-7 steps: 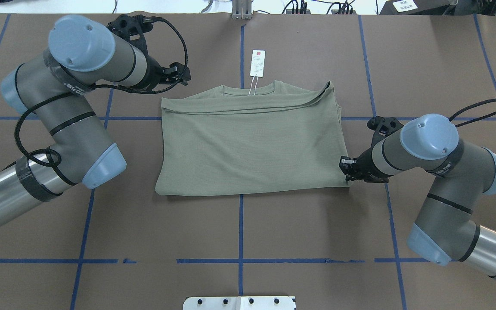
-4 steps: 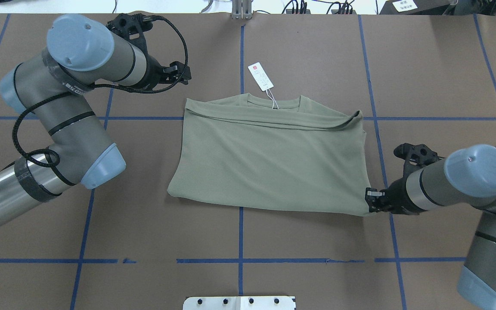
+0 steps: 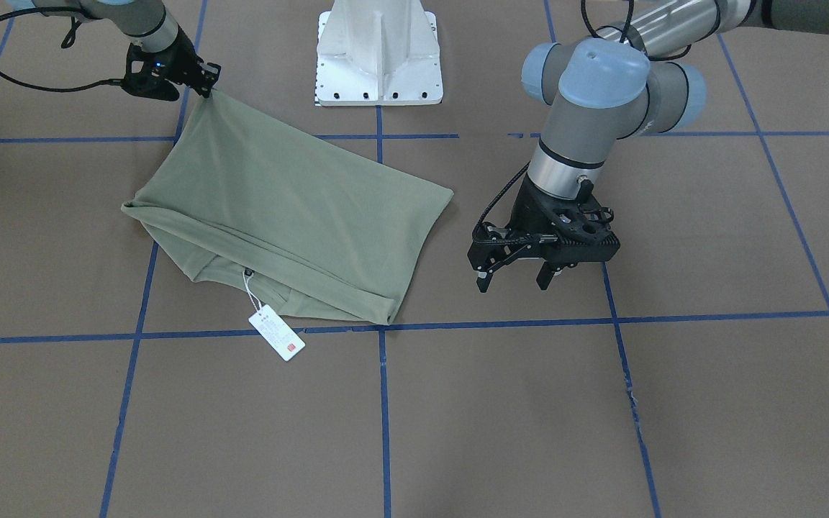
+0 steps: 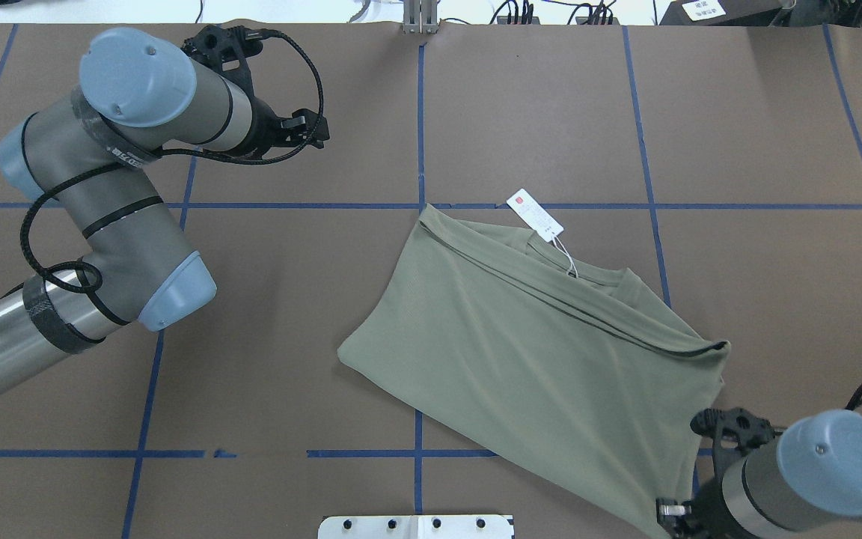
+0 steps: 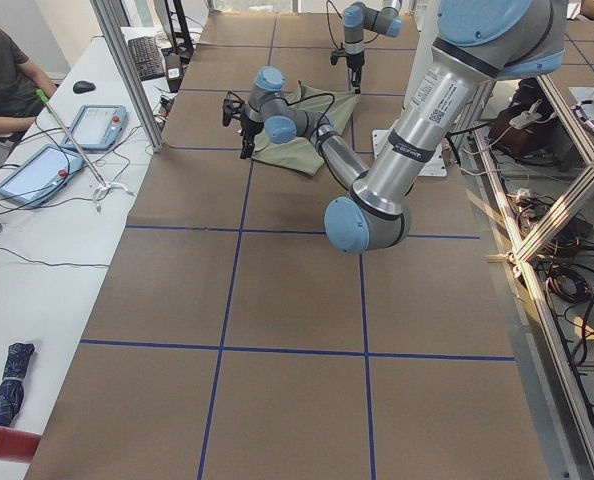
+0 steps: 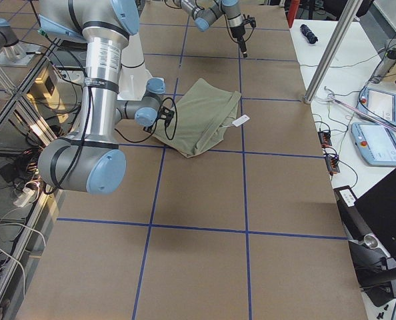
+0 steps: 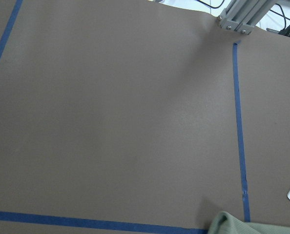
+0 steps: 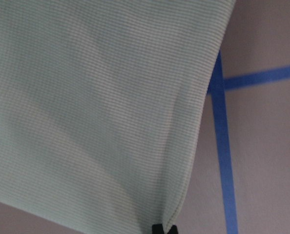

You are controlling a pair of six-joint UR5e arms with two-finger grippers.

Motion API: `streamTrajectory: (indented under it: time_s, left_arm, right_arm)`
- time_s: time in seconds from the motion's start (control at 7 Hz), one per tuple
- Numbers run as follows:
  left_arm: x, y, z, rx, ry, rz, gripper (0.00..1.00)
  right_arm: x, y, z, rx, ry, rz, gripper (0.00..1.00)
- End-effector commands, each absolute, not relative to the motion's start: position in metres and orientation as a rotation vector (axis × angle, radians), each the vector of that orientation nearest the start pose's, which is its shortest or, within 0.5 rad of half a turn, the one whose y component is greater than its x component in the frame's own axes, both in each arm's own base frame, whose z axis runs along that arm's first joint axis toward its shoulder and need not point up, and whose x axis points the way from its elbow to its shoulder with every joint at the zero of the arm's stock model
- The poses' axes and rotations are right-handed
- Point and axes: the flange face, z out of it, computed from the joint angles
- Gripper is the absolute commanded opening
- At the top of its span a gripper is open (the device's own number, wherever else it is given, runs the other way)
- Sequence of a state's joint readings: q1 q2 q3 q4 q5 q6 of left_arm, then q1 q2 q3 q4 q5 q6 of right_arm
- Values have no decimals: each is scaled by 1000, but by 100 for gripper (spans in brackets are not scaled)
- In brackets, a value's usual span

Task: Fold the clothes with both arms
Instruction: 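Drag the folded shirt with the right gripper toward the robot, rotating it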

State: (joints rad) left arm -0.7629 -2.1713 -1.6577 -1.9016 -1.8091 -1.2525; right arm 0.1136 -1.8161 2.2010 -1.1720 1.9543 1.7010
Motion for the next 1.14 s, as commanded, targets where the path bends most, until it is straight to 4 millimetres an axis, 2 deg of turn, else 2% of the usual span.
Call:
streamTrajectory:
  time_s: [0.0, 0.14, 0.29, 0.43, 0.57, 0.71, 0.86, 1.0]
  left_arm:
    - [419, -544, 230, 334, 984, -274, 99]
    - [434, -532, 228, 321, 994, -249, 99]
    - [451, -514, 225, 300, 1011, -219, 99]
    - [471, -479, 209, 267, 1054, -186, 99]
    - [504, -436, 207, 175, 1083, -197, 99]
    - [520, -380, 204, 68, 1122, -240, 91]
    - [526, -334, 221, -20, 1116, -259, 91]
    - [535, -315, 225, -45, 1107, -305, 91]
  right_arm:
    - [-384, -94, 426, -454, -708, 78, 99]
    - [-379, -112, 420, -444, -728, 132, 100]
    - [-369, -143, 411, -415, -771, 202, 100]
    - [-360, -179, 394, -373, -835, 274, 100]
    - [-353, -207, 385, -339, -875, 332, 100]
    - [-344, -238, 371, -298, -925, 391, 100]
    - [-335, -260, 359, -267, -963, 435, 100]
    - [-336, -269, 349, -254, -989, 447, 100]
